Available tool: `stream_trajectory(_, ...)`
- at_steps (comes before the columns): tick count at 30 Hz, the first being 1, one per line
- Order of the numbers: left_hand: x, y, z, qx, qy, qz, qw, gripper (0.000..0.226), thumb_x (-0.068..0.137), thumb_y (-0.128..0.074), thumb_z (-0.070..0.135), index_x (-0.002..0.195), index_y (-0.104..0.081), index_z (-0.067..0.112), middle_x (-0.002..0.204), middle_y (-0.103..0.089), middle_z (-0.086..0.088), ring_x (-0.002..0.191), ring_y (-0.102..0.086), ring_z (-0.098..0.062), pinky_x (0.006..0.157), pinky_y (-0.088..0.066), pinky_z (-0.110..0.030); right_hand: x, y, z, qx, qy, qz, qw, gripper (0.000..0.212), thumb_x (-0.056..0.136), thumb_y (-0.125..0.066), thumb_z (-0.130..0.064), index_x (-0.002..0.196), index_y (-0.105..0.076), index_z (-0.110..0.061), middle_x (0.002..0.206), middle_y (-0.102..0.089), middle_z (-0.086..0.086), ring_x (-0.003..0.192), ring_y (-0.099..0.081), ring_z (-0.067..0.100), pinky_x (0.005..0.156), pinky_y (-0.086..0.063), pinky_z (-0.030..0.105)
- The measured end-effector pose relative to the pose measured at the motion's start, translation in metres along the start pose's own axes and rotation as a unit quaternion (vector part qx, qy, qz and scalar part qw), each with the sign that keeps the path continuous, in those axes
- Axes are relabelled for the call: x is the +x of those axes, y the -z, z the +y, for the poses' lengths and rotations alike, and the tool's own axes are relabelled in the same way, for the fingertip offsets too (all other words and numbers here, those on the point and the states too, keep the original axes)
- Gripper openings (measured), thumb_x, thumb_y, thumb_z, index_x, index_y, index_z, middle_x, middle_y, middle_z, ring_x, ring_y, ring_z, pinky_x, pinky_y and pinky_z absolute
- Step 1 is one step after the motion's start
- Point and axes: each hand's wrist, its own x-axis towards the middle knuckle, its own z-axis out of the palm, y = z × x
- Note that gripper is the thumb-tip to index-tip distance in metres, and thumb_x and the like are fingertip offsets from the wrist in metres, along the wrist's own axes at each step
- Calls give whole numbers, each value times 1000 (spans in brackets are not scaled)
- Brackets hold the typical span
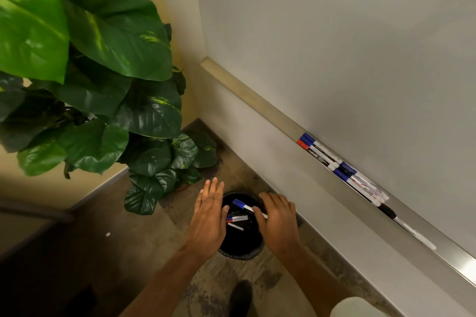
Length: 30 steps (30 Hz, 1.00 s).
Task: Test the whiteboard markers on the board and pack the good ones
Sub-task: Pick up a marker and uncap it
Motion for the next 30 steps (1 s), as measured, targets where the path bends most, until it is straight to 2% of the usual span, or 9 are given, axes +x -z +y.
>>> stream_trajectory(2, -1, 1, -2, 3, -3, 5, 1000, 68, 103, -12, 48, 162, -13, 14, 170, 2, 1, 156, 14, -9, 123, 13, -23, 3, 0, 0, 6, -3, 9, 1000, 38, 94, -51, -42, 114, -69, -14, 109, -71, 5, 103, -64, 27, 83, -53, 43)
stream_trajectory(8, 2, 6, 6, 17, -26, 12, 999, 65, 106, -14, 46, 162, -13, 14, 170, 2, -1, 155, 16, -9, 124, 11, -26, -9, 17, 8, 31, -28, 37, 998, 31, 95, -57, -35, 116, -68, -15, 117, -69, 4, 111, -60, 25, 93, -50, 46)
stream_trajectory(16, 9, 12, 43, 38, -63, 1, 997, 61, 108, -17, 41, 163, -7, 16, 171, 6, -1, 155, 18, -11, 127, 8, -32, -35, 58, 19, 72, -48, 86, 993, 35, 97, -53, -37, 119, -67, -14, 121, -66, 3, 117, -57, 22, 96, -48, 46)
stream_trajectory(21, 11, 16, 77, 39, -87, 1, 995, 59, 112, -28, 36, 163, -8, 15, 171, 7, -2, 156, 18, -12, 129, 1, -40, -48, 88, 26, 85, -52, 147, 984, 34, 95, -58, -36, 118, -68, -12, 123, -67, 6, 120, -57, 25, 98, -49, 47)
stream_trajectory(27, 9, 19, 137, 38, -147, 3, 988, 65, 110, -31, 46, 163, -5, 18, 171, 8, -1, 155, 18, -11, 128, 5, -39, -61, 136, 37, 47, -52, 184, 980, 44, 98, -52, -44, 126, -64, -12, 136, -60, 8, 132, -49, 28, 106, -41, 49)
stream_trajectory(30, 8, 19, 171, 50, -179, -1, 983, 69, 109, -32, 49, 163, -1, 20, 169, 14, 1, 154, 23, -9, 126, 12, -34, -68, 159, 49, 15, -77, 185, 979, 51, 99, -48, -50, 134, -58, -14, 146, -52, 7, 141, -40, 27, 114, -32, 48)
